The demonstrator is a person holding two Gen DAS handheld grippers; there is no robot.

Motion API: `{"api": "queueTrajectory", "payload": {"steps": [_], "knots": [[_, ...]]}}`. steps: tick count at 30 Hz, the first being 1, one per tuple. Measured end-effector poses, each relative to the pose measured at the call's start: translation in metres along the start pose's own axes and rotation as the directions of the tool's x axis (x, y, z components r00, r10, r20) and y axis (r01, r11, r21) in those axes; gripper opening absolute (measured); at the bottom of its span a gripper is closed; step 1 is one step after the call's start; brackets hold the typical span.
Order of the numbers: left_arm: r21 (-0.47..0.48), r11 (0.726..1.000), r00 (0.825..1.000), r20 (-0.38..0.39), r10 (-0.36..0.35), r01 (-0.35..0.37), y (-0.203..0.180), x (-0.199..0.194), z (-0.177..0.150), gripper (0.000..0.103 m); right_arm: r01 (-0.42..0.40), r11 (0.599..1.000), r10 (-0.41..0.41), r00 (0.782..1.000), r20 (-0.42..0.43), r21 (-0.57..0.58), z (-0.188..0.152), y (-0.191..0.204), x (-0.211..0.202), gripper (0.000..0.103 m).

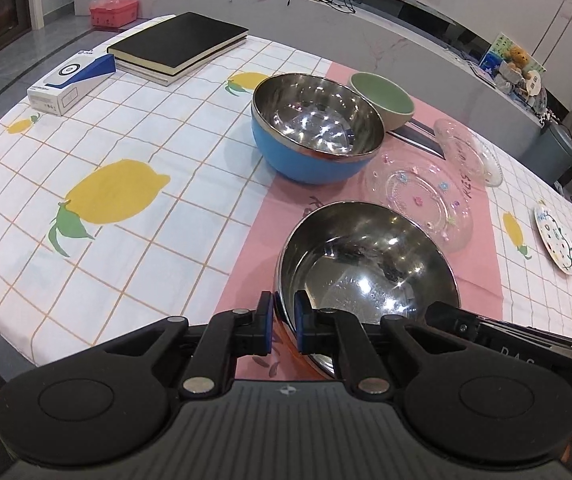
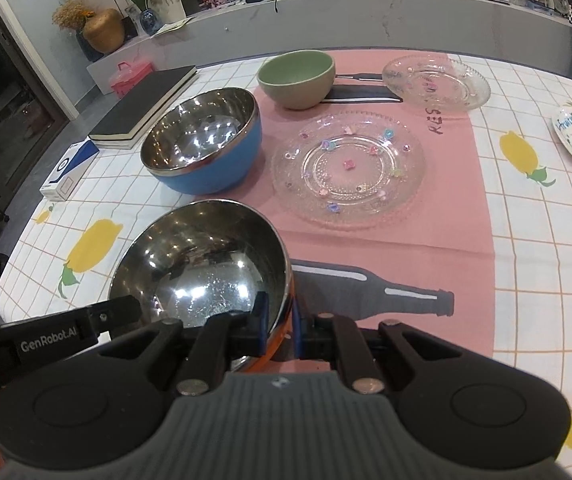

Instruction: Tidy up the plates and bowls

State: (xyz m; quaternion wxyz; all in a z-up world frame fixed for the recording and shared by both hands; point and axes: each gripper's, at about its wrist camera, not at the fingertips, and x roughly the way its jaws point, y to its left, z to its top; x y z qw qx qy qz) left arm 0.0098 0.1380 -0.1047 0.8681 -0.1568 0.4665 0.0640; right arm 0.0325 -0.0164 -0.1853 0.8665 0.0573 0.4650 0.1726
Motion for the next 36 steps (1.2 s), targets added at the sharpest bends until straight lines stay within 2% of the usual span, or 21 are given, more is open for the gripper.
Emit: {"api": "queueTrajectory", "payload": {"steps": [6,9,10,12,14,16,20,22,25,28,32,36], "knots": [[0.004,1.000,1.000,-0.001,0.005,-0.005,0.000,0.002,0.002,0.011,-0.004,1.000,0.004,1.000,0.003,-0.001,0.003,0.000,0.002,0.010],[0.003,1.000,1.000,-0.004,0.000,0.000,0.000,0.002,0.003,0.012,-0.010,1.000,0.010,1.000,0.006,-0.012,0.002,0.001,0.001,0.016],[-0.002,1.000,1.000,-0.001,-0.004,0.004,0.001,0.001,0.003,0.013,-0.005,1.000,0.005,1.000,0.013,-0.021,0.002,0.002,0.000,0.025],[-0.006,1.000,1.000,0.012,-0.004,0.004,0.001,-0.001,0.004,0.021,0.003,0.999,-0.002,1.000,0.027,-0.039,0.002,0.004,-0.003,0.033],[-0.009,1.000,0.999,0.039,0.000,0.001,0.000,-0.006,0.006,0.030,0.000,0.999,0.002,0.999,0.037,-0.047,0.002,0.004,-0.007,0.033],[-0.005,1.000,0.998,0.065,0.007,-0.007,-0.001,-0.013,0.009,0.030,0.003,0.999,-0.001,0.999,0.048,-0.053,0.004,0.004,-0.012,0.041],[0.016,1.000,0.992,0.123,0.010,-0.012,-0.004,-0.028,0.020,0.032,0.022,0.997,-0.015,0.996,0.088,-0.079,0.012,0.004,-0.025,0.049],[0.050,0.998,0.987,0.161,0.027,-0.035,-0.009,-0.036,0.028,0.032,0.026,0.995,-0.016,0.994,0.105,-0.095,0.020,0.006,-0.031,0.060],[0.084,0.994,0.971,0.234,0.050,-0.072,-0.015,-0.049,0.043,0.034,0.033,0.992,-0.016,0.989,0.147,-0.119,0.034,0.009,-0.038,0.063],[0.104,0.993,0.969,0.244,0.031,-0.058,-0.016,-0.054,0.060,0.041,0.052,0.992,-0.028,0.980,0.195,-0.117,0.049,0.011,-0.042,0.064],[0.099,0.995,0.965,0.262,0.003,-0.030,-0.014,-0.053,0.081,0.067,0.058,0.994,-0.036,0.976,0.215,-0.096,0.070,0.011,-0.037,0.065],[0.097,0.995,0.971,0.238,-0.007,-0.017,-0.008,-0.037,0.099,0.069,0.011,0.999,-0.004,0.985,0.175,-0.043,0.090,0.006,-0.021,0.067]]}}
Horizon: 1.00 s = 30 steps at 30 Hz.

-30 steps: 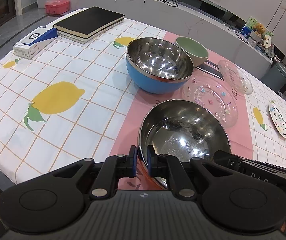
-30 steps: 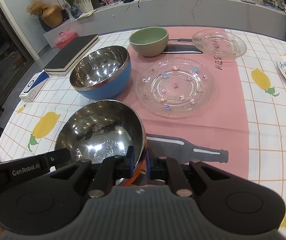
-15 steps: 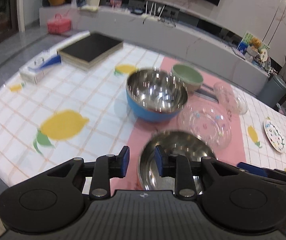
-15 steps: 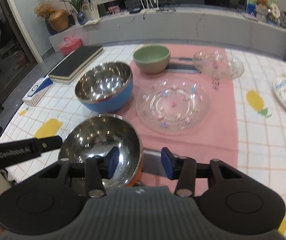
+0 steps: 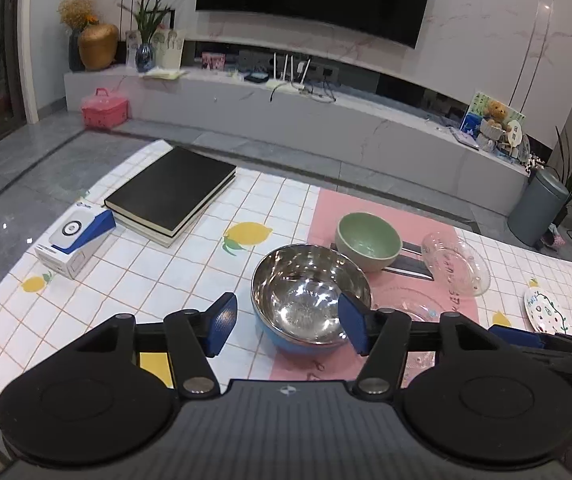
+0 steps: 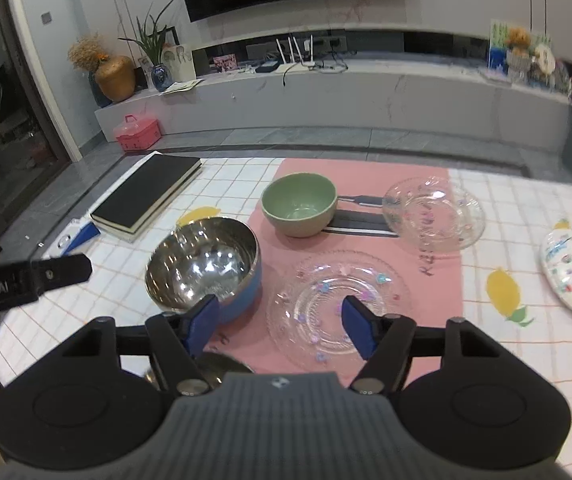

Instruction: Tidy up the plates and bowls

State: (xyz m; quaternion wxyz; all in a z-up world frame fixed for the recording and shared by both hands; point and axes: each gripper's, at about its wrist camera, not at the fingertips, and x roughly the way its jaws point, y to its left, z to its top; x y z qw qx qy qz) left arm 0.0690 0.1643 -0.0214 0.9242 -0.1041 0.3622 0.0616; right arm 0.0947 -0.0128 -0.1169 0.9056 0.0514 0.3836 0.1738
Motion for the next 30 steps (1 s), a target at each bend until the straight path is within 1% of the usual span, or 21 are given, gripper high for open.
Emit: {"api": "queueTrajectory", "payload": {"steps": [4,8,10,13,15,16,19,24,25,29,30], "knots": [[-0.064,0.998,0.999,-0.049,-0.015,0.011,0.012,0.023,0.004,0.068,-0.002,0.999,0.004,0.999,-0.054,0.043,0.014,0.000,0.025,0.067],[-0.118,0.993,0.996,-0.092,0.001,-0.012,0.023,0.048,0.006,0.067,0.010,0.999,-0.007,0.995,-0.098,0.034,0.022,0.008,0.053,0.066],[-0.133,0.991,0.994,-0.108,0.009,-0.023,0.028,0.059,0.005,0.067,0.013,1.000,-0.009,0.993,-0.120,0.028,0.025,0.012,0.067,0.061],[-0.159,0.987,0.991,-0.131,0.009,-0.030,0.032,0.075,0.004,0.066,0.017,0.999,-0.013,0.988,-0.151,0.028,0.029,0.015,0.087,0.058],[-0.168,0.985,0.989,-0.145,0.008,-0.033,0.032,0.084,0.003,0.063,0.022,0.999,-0.017,0.985,-0.169,0.032,0.030,0.016,0.099,0.056],[-0.167,0.985,0.988,-0.153,0.011,-0.037,0.032,0.089,0.003,0.061,0.026,0.999,-0.019,0.984,-0.175,0.034,0.031,0.016,0.104,0.053],[-0.159,0.985,0.984,-0.172,0.036,-0.064,0.032,0.100,0.003,0.054,0.035,0.999,-0.028,0.981,-0.194,0.037,0.032,0.015,0.118,0.049],[-0.155,0.984,0.980,-0.190,0.052,-0.082,0.034,0.113,0.005,0.050,0.036,0.998,-0.023,0.975,-0.220,0.055,0.033,0.014,0.134,0.044],[-0.152,0.985,0.980,-0.192,0.056,-0.086,0.034,0.115,0.005,0.049,0.034,0.998,-0.020,0.974,-0.224,0.059,0.033,0.014,0.137,0.042],[-0.139,0.986,0.976,-0.209,0.061,-0.091,0.031,0.121,0.005,0.036,0.026,0.997,-0.007,0.970,-0.242,0.077,0.031,0.013,0.143,0.033],[-0.134,0.987,0.975,-0.212,0.062,-0.092,0.030,0.123,0.005,0.035,0.026,0.996,-0.005,0.970,-0.245,0.082,0.031,0.013,0.144,0.031]]}}
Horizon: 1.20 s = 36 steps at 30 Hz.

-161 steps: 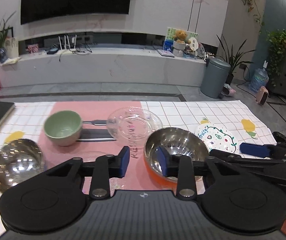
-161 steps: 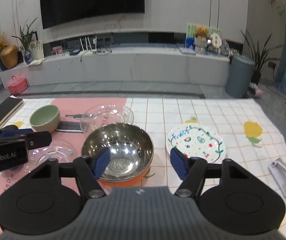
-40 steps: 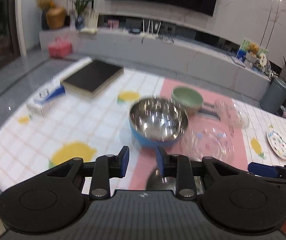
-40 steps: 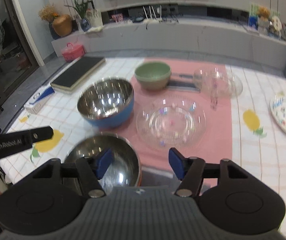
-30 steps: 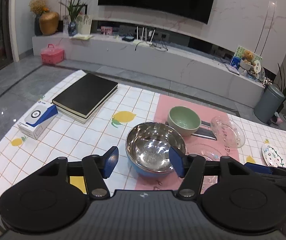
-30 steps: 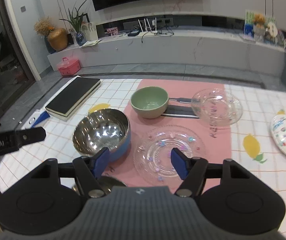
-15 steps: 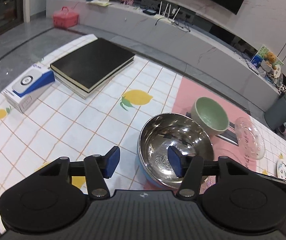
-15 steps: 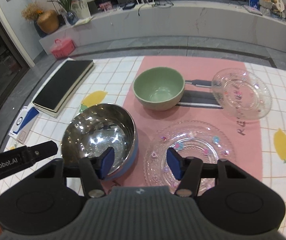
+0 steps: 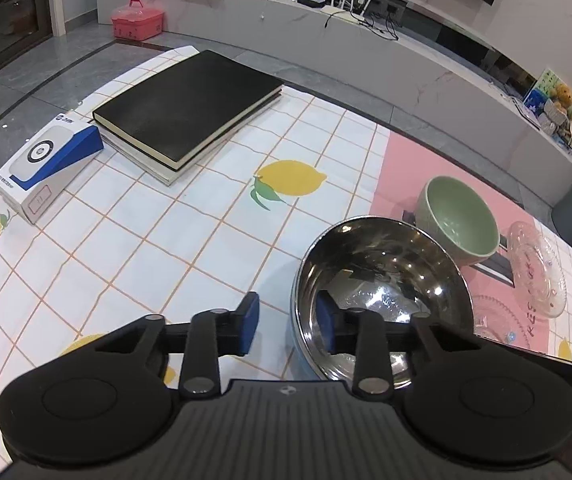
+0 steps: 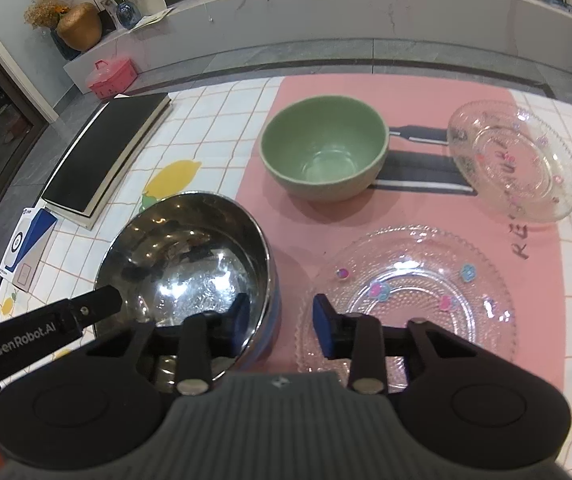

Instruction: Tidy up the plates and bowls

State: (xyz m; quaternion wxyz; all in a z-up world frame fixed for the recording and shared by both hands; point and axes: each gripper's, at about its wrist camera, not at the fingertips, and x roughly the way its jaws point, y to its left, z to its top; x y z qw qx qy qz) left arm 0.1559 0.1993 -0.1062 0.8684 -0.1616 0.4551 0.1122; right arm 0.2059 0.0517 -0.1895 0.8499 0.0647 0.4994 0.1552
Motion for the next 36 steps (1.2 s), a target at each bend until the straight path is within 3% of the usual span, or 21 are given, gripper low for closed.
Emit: {"api": "queueTrajectory", "payload": {"steps": [3,10,20,28,36], "knots": [[0.026,1.000,1.000,0.002,0.017,-0.017,-0.005,0.003,-0.002,0.027,-0.012,1.000,0.012,1.000,-0.004,0.013,0.000,-0.002,0.000,0.028],[0.043,0.999,1.000,-0.015,0.009,-0.008,-0.010,0.008,-0.005,0.010,-0.038,0.999,0.038,0.999,-0.014,0.025,0.000,0.001,-0.001,0.012],[0.043,0.999,1.000,0.023,0.000,-0.001,-0.011,-0.023,-0.006,0.009,-0.057,0.997,0.057,0.998,-0.011,0.045,-0.007,0.001,-0.023,0.011],[0.068,0.998,0.995,0.101,-0.009,0.002,-0.023,-0.085,-0.019,0.009,-0.096,0.993,0.092,0.994,0.063,0.061,-0.026,0.002,-0.087,0.011],[0.069,0.997,0.994,0.092,-0.051,0.044,-0.028,-0.131,-0.046,0.010,-0.110,0.992,0.103,0.990,0.098,0.066,-0.062,-0.007,-0.145,0.011]]}}
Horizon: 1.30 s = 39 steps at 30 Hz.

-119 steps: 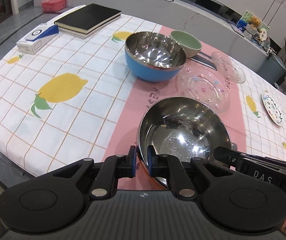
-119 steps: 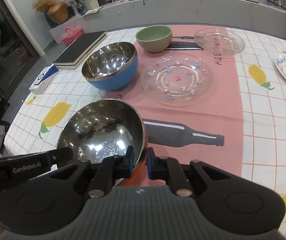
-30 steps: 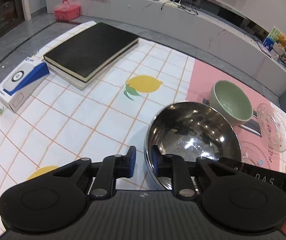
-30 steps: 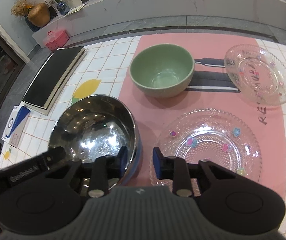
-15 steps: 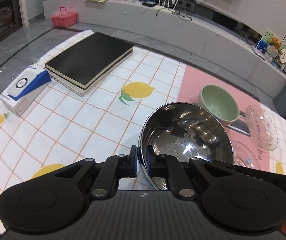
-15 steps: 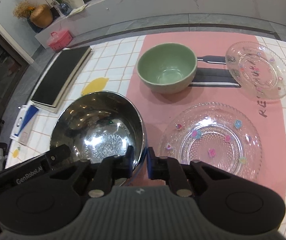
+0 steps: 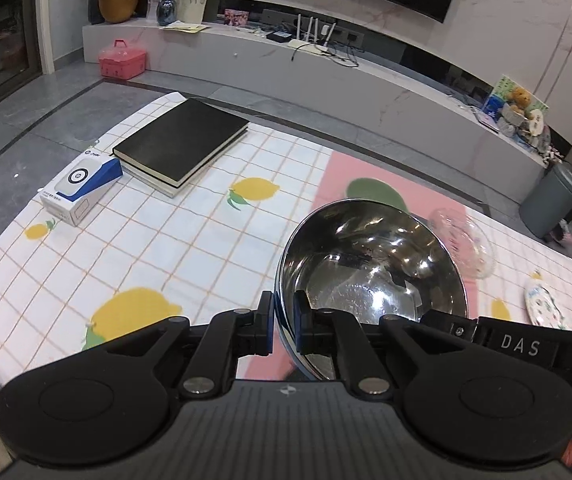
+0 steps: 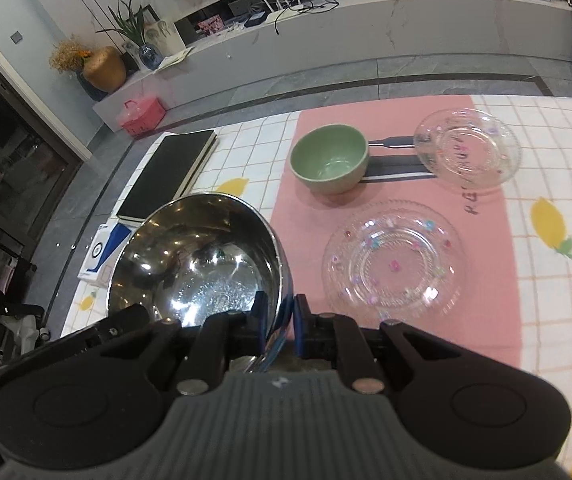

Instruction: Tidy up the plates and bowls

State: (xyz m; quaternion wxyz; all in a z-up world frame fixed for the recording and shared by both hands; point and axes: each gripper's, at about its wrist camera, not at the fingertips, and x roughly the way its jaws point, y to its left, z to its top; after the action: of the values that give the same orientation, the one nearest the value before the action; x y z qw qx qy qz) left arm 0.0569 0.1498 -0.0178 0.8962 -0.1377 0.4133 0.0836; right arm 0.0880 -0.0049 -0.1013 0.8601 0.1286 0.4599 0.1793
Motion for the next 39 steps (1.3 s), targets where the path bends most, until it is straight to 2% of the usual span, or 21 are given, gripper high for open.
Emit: {"api": "queueTrajectory", "payload": {"steps": [8,13,21,27,33,39], "knots": [[0.029,0.999,0.999,0.005,-0.032,0.032,-0.011,-0.031,-0.026,0.010,0.005,1.000,-0.005,1.000,0.014,-0.006,-0.031,-0.011,-0.043,0.011],[0.030,0.999,0.999,-0.014,-0.044,0.045,-0.010,-0.040,-0.043,0.011,0.006,1.000,-0.006,1.000,0.002,-0.006,-0.047,-0.016,-0.053,0.011],[0.037,0.999,0.997,-0.065,-0.030,0.032,-0.008,-0.038,-0.064,0.011,0.003,1.000,-0.002,0.998,-0.057,0.011,-0.069,-0.026,-0.047,0.011],[0.022,0.999,0.994,-0.105,-0.040,0.043,-0.005,-0.026,-0.080,0.012,0.021,1.000,-0.021,0.997,-0.069,-0.002,-0.076,-0.030,-0.040,0.012],[0.034,0.999,0.996,-0.076,-0.040,0.042,-0.008,-0.025,-0.071,0.012,0.039,0.999,-0.040,0.998,-0.050,-0.017,-0.067,-0.025,-0.037,0.011],[0.012,0.999,0.994,-0.098,-0.038,0.039,-0.003,-0.012,-0.061,0.011,0.043,0.999,-0.043,0.997,-0.069,-0.007,-0.056,-0.023,-0.024,0.011]]}}
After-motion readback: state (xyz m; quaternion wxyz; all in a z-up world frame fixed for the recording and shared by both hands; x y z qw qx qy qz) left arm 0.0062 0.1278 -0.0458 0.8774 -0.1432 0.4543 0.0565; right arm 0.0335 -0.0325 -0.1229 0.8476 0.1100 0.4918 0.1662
